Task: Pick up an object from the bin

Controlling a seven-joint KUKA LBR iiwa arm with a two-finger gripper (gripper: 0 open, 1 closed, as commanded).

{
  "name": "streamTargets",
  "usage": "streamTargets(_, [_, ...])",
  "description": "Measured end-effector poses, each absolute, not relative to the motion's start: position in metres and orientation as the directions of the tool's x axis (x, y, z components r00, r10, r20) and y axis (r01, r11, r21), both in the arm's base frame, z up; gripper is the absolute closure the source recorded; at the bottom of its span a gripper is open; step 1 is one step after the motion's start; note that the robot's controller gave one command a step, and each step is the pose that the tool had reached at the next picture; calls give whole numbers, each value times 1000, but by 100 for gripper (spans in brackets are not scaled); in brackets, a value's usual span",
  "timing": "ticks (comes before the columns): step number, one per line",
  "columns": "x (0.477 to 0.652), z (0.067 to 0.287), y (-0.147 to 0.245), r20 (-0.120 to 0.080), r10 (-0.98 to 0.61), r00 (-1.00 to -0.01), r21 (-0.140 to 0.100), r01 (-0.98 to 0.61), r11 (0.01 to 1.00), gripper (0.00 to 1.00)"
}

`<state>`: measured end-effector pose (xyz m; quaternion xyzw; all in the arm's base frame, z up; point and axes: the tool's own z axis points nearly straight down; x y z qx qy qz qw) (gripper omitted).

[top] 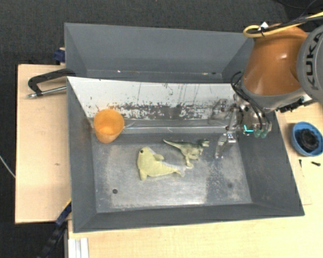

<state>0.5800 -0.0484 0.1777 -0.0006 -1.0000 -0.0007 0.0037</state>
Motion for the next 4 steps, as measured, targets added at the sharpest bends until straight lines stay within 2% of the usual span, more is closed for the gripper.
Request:
streamTargets(1, [601,72,-5,6,-157,-988,5,-157,988,0])
streamTargets(2, [598,74,-5,-7,-247,-969,1,-247,969,0])
streamTargets(3, [599,75,-5,-15,-247,-969,0,-247,969,100])
streamTargets(4, [566,286,-101,-14,-222,-975,-7,-222,975,100])
